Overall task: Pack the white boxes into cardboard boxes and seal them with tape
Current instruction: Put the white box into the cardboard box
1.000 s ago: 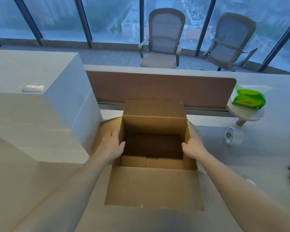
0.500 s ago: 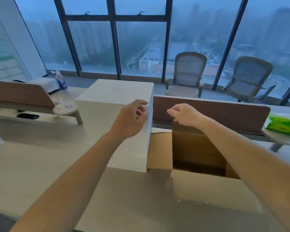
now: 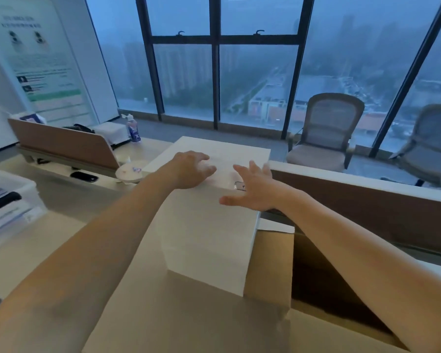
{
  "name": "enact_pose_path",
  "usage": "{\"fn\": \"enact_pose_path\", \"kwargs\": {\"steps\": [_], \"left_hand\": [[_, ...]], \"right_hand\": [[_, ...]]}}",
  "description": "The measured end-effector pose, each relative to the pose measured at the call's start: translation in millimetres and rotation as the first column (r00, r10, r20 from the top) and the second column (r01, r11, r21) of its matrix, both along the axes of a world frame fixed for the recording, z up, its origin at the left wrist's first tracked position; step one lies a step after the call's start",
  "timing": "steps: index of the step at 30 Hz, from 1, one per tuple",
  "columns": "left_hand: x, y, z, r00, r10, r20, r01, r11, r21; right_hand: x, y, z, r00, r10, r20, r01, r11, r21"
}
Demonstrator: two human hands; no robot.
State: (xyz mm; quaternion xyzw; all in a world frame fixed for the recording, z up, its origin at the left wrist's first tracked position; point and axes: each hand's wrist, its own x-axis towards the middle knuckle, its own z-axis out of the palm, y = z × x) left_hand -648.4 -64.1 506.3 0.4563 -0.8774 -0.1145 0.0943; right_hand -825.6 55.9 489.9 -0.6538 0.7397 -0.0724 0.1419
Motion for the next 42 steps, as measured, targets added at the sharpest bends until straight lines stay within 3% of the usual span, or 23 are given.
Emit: {"fn": "enact_pose_path", "kwargs": {"steps": [5,11,14,22,24,28,32,34,38,42], "left_hand": [[-11.5,-47.9,-8.3,0.988,0.046,0.146,-0.048,0.999,0.012],[-40.0,-86.7,-1.6,0.959,-0.030,0.281,0.067,0.990,-0.122],[-53.9,-102.2,-1.7,0.955,-0.120,0.273,0.141,0.988,-0.059],[-40.2,-127.6,3.5,0.945,-0.199,0.259,0.194,0.980,0.043],[-26.8,-127.6,6.9,0.930,-0.189,0.315,0.195,0.981,0.011],[-0.5,-123.0,11.3,0.902,-0.074,0.425,0.150,0.977,-0.149],[19.9,-127.2,15.0,0.902,0.066,0.426,0.033,0.974,-0.222],[24.3,-134.5,13.0,0.916,0.101,0.389,-0.016,0.976,-0.216],[11.4,-151.9,-4.6,0.975,-0.019,0.221,0.007,0.998,0.057],[-3.4,-154.0,-14.1,0.986,-0.035,0.164,0.023,0.997,0.075]], "right_hand": [[4.5,-5.7,-7.6,0.995,0.022,-0.095,-0.022,1.000,0.004],[9.9,-3.8,-14.4,0.975,-0.013,-0.222,-0.006,0.996,-0.086],[12.8,-4.2,-13.5,0.968,-0.038,-0.247,0.022,0.997,-0.067],[1.4,-7.4,-9.8,0.994,-0.094,-0.058,0.091,0.994,-0.058],[-8.9,-12.8,-3.1,0.991,-0.076,-0.113,0.073,0.997,-0.034],[-23.4,-30.8,12.2,0.920,-0.076,-0.385,0.055,0.996,-0.066],[-10.3,-44.5,22.0,0.836,-0.113,-0.537,0.037,0.988,-0.150],[13.3,-41.4,23.2,0.875,-0.057,-0.480,-0.022,0.987,-0.156],[88.1,-11.1,26.2,0.970,0.151,-0.188,-0.174,0.979,-0.110],[139.4,-19.5,11.2,0.965,0.190,-0.180,-0.213,0.970,-0.115]]}}
